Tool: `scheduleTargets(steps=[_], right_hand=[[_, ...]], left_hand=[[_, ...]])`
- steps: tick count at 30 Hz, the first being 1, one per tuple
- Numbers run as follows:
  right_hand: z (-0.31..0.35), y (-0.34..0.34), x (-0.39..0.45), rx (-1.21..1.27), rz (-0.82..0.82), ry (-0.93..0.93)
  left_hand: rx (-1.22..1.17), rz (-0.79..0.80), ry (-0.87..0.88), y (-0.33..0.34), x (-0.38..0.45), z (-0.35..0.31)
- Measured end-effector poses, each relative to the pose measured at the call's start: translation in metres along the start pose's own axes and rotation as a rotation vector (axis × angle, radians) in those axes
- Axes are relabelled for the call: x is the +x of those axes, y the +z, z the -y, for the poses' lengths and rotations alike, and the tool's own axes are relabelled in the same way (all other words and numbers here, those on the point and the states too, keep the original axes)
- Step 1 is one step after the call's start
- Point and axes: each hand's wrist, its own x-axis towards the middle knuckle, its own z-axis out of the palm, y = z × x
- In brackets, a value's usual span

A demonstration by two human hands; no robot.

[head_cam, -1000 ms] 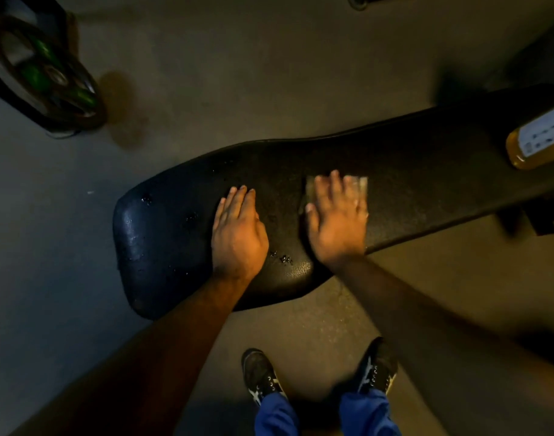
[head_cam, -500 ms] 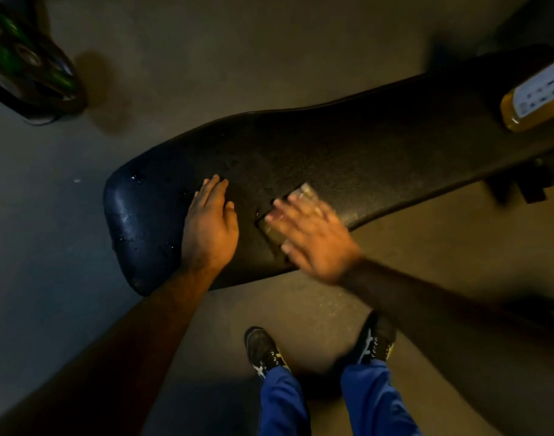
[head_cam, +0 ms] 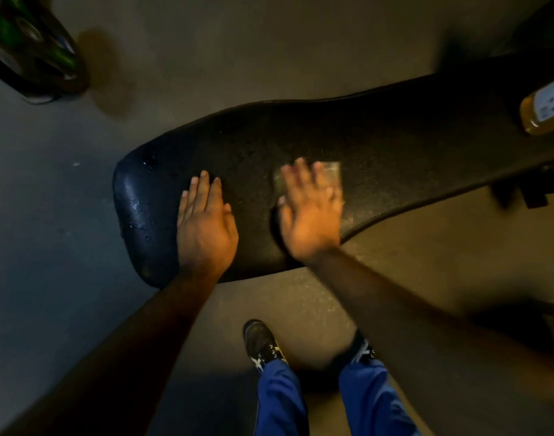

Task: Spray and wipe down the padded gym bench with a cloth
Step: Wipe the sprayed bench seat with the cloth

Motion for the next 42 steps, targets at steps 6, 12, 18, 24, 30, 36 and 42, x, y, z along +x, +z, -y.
scheduleTargets(steps=[6,12,18,24,30,36,42], right_hand=[[-0.031,-0.008,0.024,-0.069,0.234,-0.602],[0.023,0.006,0.034,0.015,0.161,-0.316],[-0.004,0.000,0.100,-0.049,0.082,-0.126],[0.018,-0.002,0.133,-0.083,0.261,-0.588],[0.066,0.007,0.159,-0.106,0.240,-0.361],[0.045,0.001,0.172,-0.098,0.150,-0.065],[0.005,-0.010,0.140,-0.121,0.162,-0.249]], left_hand=[[-0.050,-0.039,-0.002,-0.014,0.004,0.008],[0.078,-0.036,-0.011,-0.007,0.021,0.023],[0.115,-0.025,-0.020,-0.001,0.022,0.025],[0.055,-0.045,0.022,-0.004,0.016,0.027],[0.040,-0.083,0.035,-0.001,0.016,0.029],[0.083,-0.062,0.014,-0.001,0.017,0.028],[0.118,-0.043,-0.001,-0.002,0.020,0.025]])
